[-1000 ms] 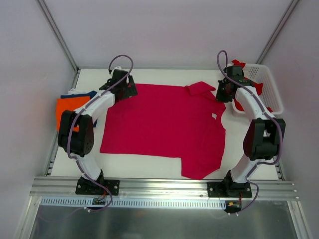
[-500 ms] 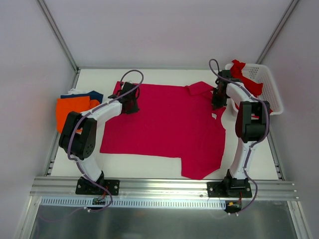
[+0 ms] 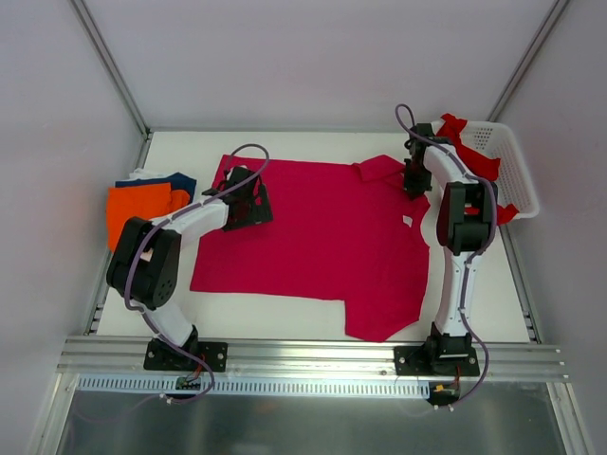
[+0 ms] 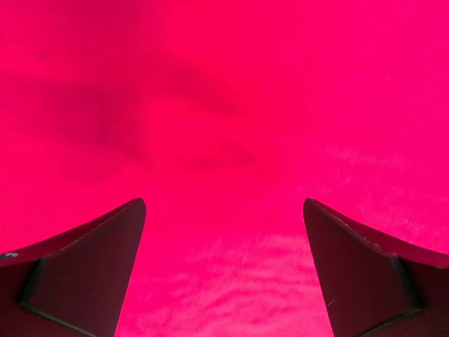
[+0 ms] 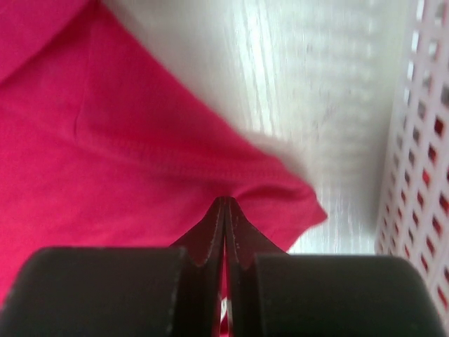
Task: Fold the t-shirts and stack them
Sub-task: Flatten out the tshirt
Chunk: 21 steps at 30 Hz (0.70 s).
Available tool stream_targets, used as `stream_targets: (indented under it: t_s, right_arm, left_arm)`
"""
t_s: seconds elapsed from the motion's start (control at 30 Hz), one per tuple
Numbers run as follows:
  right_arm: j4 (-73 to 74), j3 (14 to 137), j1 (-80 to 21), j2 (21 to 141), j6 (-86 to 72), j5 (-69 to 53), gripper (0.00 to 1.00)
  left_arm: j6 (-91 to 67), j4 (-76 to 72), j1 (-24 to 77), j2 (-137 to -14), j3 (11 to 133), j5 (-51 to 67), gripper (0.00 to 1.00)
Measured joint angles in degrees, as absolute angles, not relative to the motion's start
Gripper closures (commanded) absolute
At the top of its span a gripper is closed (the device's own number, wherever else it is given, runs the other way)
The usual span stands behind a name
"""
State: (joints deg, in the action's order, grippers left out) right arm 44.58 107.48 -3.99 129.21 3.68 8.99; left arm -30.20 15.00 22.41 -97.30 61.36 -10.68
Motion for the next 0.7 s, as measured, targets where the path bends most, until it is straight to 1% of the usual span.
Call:
stream_targets:
  t_s: [0.13, 0.43, 0.57, 0.7]
  right_arm:
    - [45.9, 110.3, -4.0, 132.2, 4.0, 9.8, 0.99]
    - [49.6, 117.8, -3.8, 136.4, 4.4, 10.0, 0.99]
    - [52.1, 124.8, -3.1, 140.0, 4.8, 9.9, 1.0]
    - [52.8, 131.5, -2.0, 143.7, 5.2, 9.9, 0.99]
  left_arm:
    - [-30.4, 15.4, 22.4, -92.4, 58.7, -10.7, 0.01]
    - [-30.4, 15.5, 22.4, -76.5, 52.8, -10.8, 0.01]
    - [-30.5, 16.4, 22.4, -70.4, 51.0, -10.8, 0.01]
    - [-30.5, 17.0, 22.4, -67.0, 50.8, -11.2, 0.01]
